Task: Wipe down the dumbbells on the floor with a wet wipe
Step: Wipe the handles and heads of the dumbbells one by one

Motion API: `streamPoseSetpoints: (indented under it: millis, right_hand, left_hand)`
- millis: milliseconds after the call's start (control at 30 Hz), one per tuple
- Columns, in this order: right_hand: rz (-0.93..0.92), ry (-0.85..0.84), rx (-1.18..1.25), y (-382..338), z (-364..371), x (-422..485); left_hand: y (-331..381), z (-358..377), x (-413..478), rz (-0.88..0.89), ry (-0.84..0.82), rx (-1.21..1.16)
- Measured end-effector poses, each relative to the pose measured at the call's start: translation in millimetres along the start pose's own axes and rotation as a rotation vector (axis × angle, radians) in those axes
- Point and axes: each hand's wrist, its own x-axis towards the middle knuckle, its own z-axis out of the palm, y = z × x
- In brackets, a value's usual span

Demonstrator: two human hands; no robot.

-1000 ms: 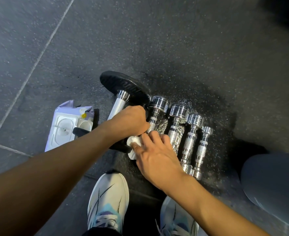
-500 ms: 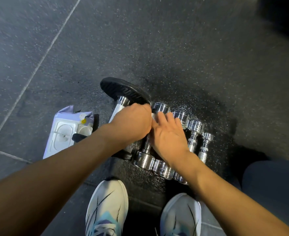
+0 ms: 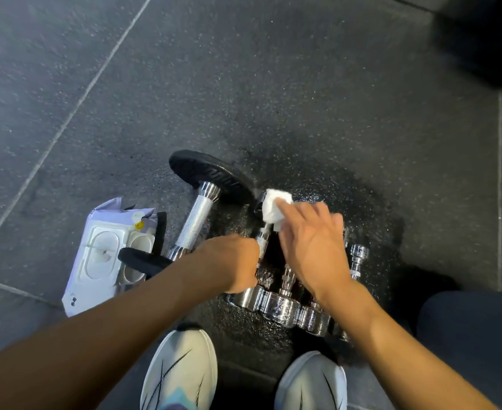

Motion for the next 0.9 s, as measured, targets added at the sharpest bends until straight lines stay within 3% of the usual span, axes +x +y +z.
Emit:
streamPoseSetpoints:
  millis: [133, 300, 633, 900]
  right_hand:
    - [0.017, -0.069, -0.183, 7, 1, 30]
    - [0.115, -0.189, -0.128, 13, 9, 46]
    - [-0.011, -0.108, -0.23, 15, 16, 22]
    - [0.088, -0.053, -0.061, 24, 24, 34]
  left_hand:
    - [4, -1, -5, -0.015, 0.011, -0.007]
    - [5, 1, 1, -0.065, 0.092, 0.009]
    - [-4, -1, 12, -0.104, 0.074, -0.082]
    - [-8, -5, 12, -0.094, 0.037, -0.111]
